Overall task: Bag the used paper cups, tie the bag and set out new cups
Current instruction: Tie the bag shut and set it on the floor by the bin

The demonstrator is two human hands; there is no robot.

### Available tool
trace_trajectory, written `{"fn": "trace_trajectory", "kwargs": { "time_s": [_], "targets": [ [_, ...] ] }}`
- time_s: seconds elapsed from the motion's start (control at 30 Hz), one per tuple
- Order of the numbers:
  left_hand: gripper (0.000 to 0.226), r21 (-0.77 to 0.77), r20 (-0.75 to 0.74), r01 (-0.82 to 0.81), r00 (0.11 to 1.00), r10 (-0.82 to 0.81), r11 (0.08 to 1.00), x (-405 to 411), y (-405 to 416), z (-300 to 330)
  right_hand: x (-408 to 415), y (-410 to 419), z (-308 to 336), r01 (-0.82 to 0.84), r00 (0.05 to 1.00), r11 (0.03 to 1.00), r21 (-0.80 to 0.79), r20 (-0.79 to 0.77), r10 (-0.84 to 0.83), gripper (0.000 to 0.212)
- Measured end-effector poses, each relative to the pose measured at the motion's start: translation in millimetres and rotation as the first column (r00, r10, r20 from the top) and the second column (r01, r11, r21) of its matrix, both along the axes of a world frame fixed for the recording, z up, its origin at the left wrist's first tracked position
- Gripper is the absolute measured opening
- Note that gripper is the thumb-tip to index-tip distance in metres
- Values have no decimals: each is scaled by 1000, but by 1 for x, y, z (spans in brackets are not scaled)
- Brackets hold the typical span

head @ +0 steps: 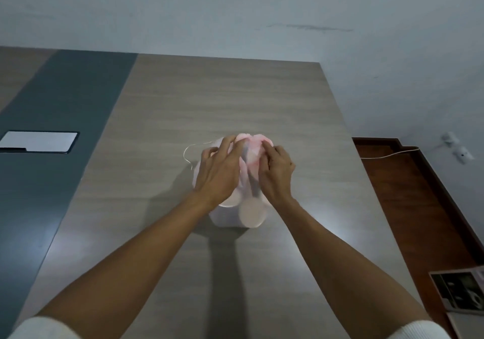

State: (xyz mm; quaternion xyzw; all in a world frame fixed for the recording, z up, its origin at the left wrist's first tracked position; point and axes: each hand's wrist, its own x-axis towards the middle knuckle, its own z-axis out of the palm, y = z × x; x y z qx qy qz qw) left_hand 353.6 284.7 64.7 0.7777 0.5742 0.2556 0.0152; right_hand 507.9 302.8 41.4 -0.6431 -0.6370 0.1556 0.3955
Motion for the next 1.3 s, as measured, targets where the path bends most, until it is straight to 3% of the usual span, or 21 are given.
{"fn": "trace_trajectory", "kwargs": {
  "time_s": [0.07,0.13,0.2,0.23,0.3,0.33,0.43,0.47,0.5,0.6,0.67,0.73,0.8,0.9,0.97,1.0,1.07,1.17,1.23,1.3],
  "targets": [
    [69,212,-32,-23,999,30,977,3,2,-1,8,3,7,-14,992,999,50,-125,20,31],
    [58,247,117,-40,993,11,968,4,4,2,13,7,14,-17,977,1000,5,-212,18,41],
    [45,62,408,-175,903,135,983,8,3,9,16,13,20,31,953,995,-97,-299,-59,56],
    [44,-80,538,-253,803,255,964,10,5,12,17,15,23,65,942,988,-143,-318,-108,54],
    [34,-252,692,-334,594,411,908,11,14,14,20,22,26,107,940,974,-197,-298,-164,24],
    [29,-271,708,-352,558,433,896,10,17,15,22,24,27,105,943,974,-200,-291,-161,10],
    [37,-156,646,-327,680,347,932,7,21,13,23,29,30,17,936,983,-185,-342,-81,8],
    [38,-125,628,-301,713,311,945,7,20,10,23,29,32,-48,903,982,-185,-428,-37,3],
    [40,-125,633,-273,719,288,954,7,20,7,23,30,35,-101,858,975,-200,-513,-16,14],
    [46,-165,740,-191,624,249,968,10,19,5,24,33,38,-239,559,932,-274,-823,-98,21],
    [50,-101,748,-209,628,213,973,13,17,11,24,36,38,-277,396,916,-291,-903,-167,17],
    [35,-92,741,-171,647,182,981,16,15,15,26,39,37,-299,347,907,-296,-919,-185,19],
    [13,-67,707,-61,702,90,996,18,10,14,28,39,35,-318,367,899,-301,-914,-176,21],
    [39,39,447,66,891,-77,997,15,8,10,30,33,31,-279,571,911,-305,-815,-98,18],
    [49,88,298,76,950,-99,993,13,9,8,29,29,27,-283,697,921,-269,-717,4,25],
    [51,101,294,65,951,-92,993,11,10,6,28,27,26,-279,733,927,-251,-679,37,28],
    [51,64,466,49,882,-73,997,14,9,9,26,23,23,-255,748,945,-206,-662,57,33],
    [54,-157,797,38,595,104,987,24,8,16,21,19,22,-247,697,945,-214,-717,20,40],
    [41,-326,854,111,460,242,939,26,13,18,18,19,19,-226,632,936,-270,-772,-70,47],
    [16,-362,871,186,418,260,913,25,16,20,19,18,19,-182,552,940,-287,-821,-144,36]
  ]
}}
